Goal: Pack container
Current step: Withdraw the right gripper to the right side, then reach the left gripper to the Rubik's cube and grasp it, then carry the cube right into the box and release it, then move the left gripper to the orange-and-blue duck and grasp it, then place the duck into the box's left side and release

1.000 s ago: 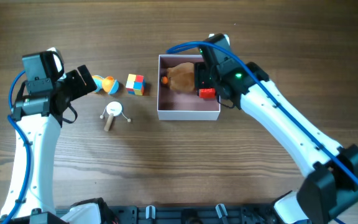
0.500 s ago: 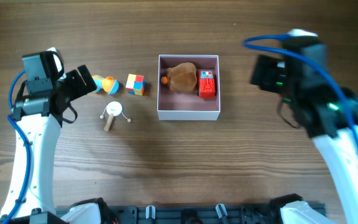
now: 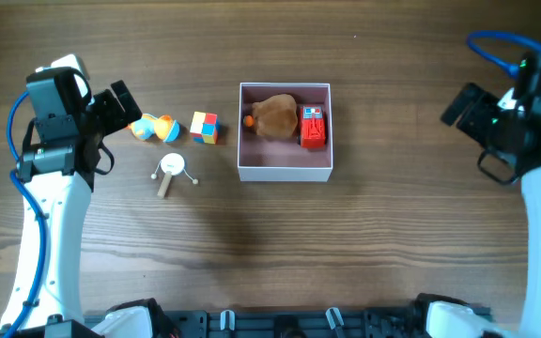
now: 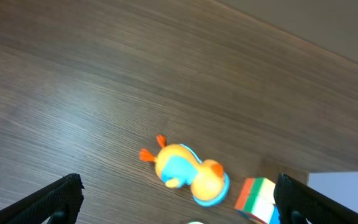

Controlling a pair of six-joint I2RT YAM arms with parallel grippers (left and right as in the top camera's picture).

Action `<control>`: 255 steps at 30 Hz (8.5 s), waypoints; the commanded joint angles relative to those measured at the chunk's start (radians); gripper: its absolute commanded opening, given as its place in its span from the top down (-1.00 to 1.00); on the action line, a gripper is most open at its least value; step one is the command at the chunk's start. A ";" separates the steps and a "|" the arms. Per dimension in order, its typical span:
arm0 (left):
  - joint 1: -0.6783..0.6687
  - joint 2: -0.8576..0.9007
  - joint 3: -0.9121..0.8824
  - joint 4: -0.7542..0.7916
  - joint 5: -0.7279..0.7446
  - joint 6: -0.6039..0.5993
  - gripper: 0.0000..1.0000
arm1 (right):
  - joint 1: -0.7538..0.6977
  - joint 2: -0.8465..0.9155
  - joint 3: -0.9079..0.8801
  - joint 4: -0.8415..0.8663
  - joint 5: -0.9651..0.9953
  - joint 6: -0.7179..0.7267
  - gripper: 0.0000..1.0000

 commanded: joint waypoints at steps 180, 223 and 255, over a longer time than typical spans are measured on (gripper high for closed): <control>-0.202 0.920 0.546 -0.494 -0.083 0.050 -0.23 | -0.106 0.275 0.010 -0.089 -0.130 -0.006 -0.99; -0.761 0.520 0.542 -0.534 -0.046 -0.251 0.79 | -0.106 0.275 0.010 -0.104 -0.130 -0.007 -0.99; -0.693 0.374 0.567 -0.585 -0.075 -0.271 -0.54 | -0.106 0.274 0.010 -0.113 -0.130 -0.031 -0.99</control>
